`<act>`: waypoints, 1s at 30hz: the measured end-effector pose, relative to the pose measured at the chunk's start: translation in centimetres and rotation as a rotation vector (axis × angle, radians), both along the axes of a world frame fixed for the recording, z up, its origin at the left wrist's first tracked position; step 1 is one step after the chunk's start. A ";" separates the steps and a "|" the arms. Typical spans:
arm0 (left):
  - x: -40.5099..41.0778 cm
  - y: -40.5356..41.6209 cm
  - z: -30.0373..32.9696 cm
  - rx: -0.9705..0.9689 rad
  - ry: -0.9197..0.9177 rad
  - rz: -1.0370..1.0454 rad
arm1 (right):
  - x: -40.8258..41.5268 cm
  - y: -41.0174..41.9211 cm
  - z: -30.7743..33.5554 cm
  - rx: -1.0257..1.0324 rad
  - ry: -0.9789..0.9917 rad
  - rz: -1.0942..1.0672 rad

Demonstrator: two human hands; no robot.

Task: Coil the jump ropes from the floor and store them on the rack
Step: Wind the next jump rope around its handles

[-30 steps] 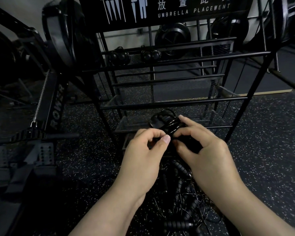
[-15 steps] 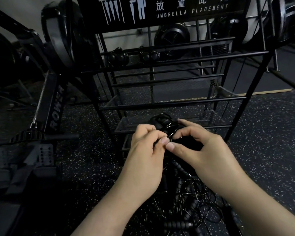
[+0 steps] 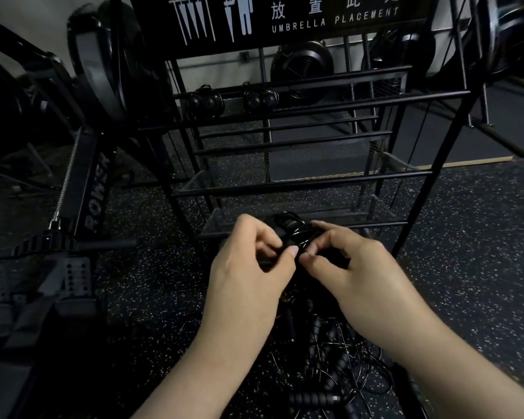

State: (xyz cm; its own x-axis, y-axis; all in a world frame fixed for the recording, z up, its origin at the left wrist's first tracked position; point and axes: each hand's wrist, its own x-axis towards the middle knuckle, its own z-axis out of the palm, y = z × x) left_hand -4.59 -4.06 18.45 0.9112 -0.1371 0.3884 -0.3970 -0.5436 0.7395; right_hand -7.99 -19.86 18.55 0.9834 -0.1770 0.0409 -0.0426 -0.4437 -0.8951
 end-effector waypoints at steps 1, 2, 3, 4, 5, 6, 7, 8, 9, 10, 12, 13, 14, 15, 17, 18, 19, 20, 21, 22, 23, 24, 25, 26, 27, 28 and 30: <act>0.2 0.1 -0.1 0.048 -0.025 0.014 | 0.0 0.0 -0.1 0.004 0.001 0.003; 0.5 0.2 -0.4 0.096 -0.028 0.002 | 0.0 0.0 -0.1 0.009 -0.002 0.006; 0.6 0.2 -0.5 0.115 0.014 -0.028 | -0.1 0.0 -0.1 0.017 -0.007 0.014; 0.7 0.2 -0.5 0.091 0.084 -0.070 | -0.1 -0.1 0.1 0.027 -0.010 0.031; 0.7 0.2 -0.5 0.052 0.152 -0.103 | -0.2 0.0 0.2 0.035 -0.013 0.049; 0.7 0.1 -0.5 0.015 0.189 -0.117 | -0.2 0.0 0.4 0.046 -0.021 0.061; 0.6 0.0 -0.4 -0.020 0.196 -0.111 | -0.2 0.1 0.4 0.062 -0.032 0.060; 0.5 -0.1 -0.4 -0.055 0.186 -0.091 | -0.3 0.1 0.5 0.077 -0.036 0.055; 0.5 -0.2 -0.5 -0.092 0.182 -0.067 | -0.3 0.1 0.6 0.087 -0.021 0.056; 0.5 -0.3 -0.7 -0.123 0.193 -0.045 | -0.2 0.0 0.7 0.087 0.011 0.067; 0.5 -0.4 -1.2 -0.153 0.221 -0.033 | 0.0 -0.2 0.8 0.056 0.076 0.079; 0.4 -0.5 -1.5 -0.147 0.224 -0.034 | 0.1 -0.2 0.6 0.009 0.100 0.068; 0.3 -0.6 -1.7 -0.125 0.222 -0.029 | 0.2 -0.1 0.4 -0.051 0.116 0.049; 0.1 -0.7 -1.8 -0.094 0.209 -0.019 | 0.2 0.1 0.2 -0.109 0.122 0.029; -0.1 -0.9 -1.9 -0.044 0.160 0.005 | 0.2 0.6 0.0 -0.157 0.119 0.009; -0.2 -0.9 -1.9 -0.038 0.147 0.020 | 0.2 0.8 -0.1 -0.137 0.118 0.010; -0.2 -1.0 -1.9 -0.043 0.138 0.034 | 0.2 0.9 -0.2 -0.106 0.116 0.017; -0.3 -1.1 -1.9 -0.047 0.132 0.047 | 0.2 0.9 -0.2 -0.075 0.119 0.021; -0.3 -1.2 -2.0 -0.049 0.127 0.056 | 0.2 0.9 -0.3 -0.050 0.128 0.016; -0.3 -1.3 -2.0 -0.053 0.121 0.065 | 0.1 0.9 -0.2 -0.034 0.133 0.010; -0.4 -1.3 -2.0 -0.061 0.111 0.071 | 0.2 1.0 -0.3 -0.027 0.129 0.008; -0.4 -1.4 -1.8 -0.073 0.105 0.077 | 0.2 1.0 -0.3 -0.022 0.121 0.008; -0.4 -1.4 -1.8 -0.088 0.100 0.085 | 0.3 0.9 -0.4 -0.014 0.112 0.011; -0.2 -1.3 -1.7 -0.108 0.102 0.093 | 0.3 0.9 -0.5 -0.006 0.103 0.011; 0.0 -1.1 -1.7 -0.139 0.117 0.093 | 0.3 0.7 -0.5 0.004 0.088 0.001; 0.2 -0.9 -1.6 -0.206 0.155 0.070 | 0.3 0.5 -0.5 0.023 0.069 -0.023; 0.7 -0.5 -1.5 -0.455 0.274 -0.003 | 0.3 0.1 -0.5 0.088 0.034 -0.084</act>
State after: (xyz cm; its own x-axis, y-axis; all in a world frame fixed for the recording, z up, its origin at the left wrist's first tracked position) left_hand -3.86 -4.58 16.96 0.9876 -0.0128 0.1565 -0.1567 -0.1425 0.9773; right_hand -7.73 -19.72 18.00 0.9654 -0.2604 -0.0115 -0.1074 -0.3569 -0.9280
